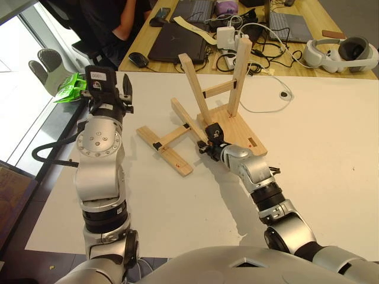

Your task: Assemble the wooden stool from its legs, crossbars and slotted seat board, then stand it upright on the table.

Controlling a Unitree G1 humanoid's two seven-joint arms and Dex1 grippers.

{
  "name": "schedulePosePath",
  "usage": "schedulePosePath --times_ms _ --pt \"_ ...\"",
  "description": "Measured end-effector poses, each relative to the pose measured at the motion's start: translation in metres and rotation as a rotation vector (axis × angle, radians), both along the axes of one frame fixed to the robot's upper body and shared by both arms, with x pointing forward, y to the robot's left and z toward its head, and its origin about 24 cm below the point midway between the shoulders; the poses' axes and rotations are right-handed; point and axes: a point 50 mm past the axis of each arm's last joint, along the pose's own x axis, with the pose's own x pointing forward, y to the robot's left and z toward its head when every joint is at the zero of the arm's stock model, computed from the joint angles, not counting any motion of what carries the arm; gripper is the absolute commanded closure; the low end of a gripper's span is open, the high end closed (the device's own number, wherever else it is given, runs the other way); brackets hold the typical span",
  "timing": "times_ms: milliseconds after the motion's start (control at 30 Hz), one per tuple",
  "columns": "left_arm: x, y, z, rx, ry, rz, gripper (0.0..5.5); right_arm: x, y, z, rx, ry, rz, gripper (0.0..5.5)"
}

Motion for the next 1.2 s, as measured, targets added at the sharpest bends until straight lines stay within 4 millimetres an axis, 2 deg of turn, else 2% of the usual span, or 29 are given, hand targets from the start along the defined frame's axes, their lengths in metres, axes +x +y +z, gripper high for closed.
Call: schedulePosePath --times_ms 100,167,467,567,667,700,800,900,1000,1067,1200 --pt "-0.010 0.011 0.013 -0.047 -0.138 0.110 2.76 0.001 -0.001 0.019 0.122 -0.043 0.023 4.49" --pt "-0.012 0.012 0.018 -0.051 -0.192 0.140 2.76 0.001 -0.002 0.024 0.156 -0.040 0.030 4.49" --pt "-0.029 0.014 0.051 -0.053 -0.482 0.169 2.76 -0.004 0.000 0.066 0.400 -0.072 0.108 4.49" --pt "-0.029 0.013 0.052 -0.072 -0.498 0.154 2.76 -0.001 -0.008 0.076 0.454 -0.076 0.074 4.49" --pt "-0.026 0.007 0.049 -0.096 -0.486 0.114 2.76 0.007 -0.018 0.104 0.539 -0.150 0.064 4.49" --pt "-0.024 0.004 0.045 -0.120 -0.468 0.093 2.76 0.008 -0.022 0.112 0.578 -0.171 0.063 4.49" --pt "-0.013 -0.004 0.016 -0.270 -0.317 0.031 2.76 0.005 -0.034 0.137 0.707 -0.240 0.100 4.49" --pt "-0.004 -0.028 -0.006 -0.461 -0.148 -0.148 2.76 0.000 -0.044 0.150 0.797 -0.263 0.153 4.49" --pt "-0.004 -0.066 -0.019 -0.702 0.041 -0.504 2.76 -0.005 -0.066 0.152 0.873 -0.239 0.180 4.49" --pt "-0.008 -0.077 -0.016 -0.782 0.098 -0.676 2.76 -0.007 -0.082 0.146 0.887 -0.206 0.180 4.49" --pt "-0.015 -0.078 0.008 -0.844 0.079 -0.911 2.76 -0.015 -0.106 0.142 0.915 -0.142 0.224 4.49"
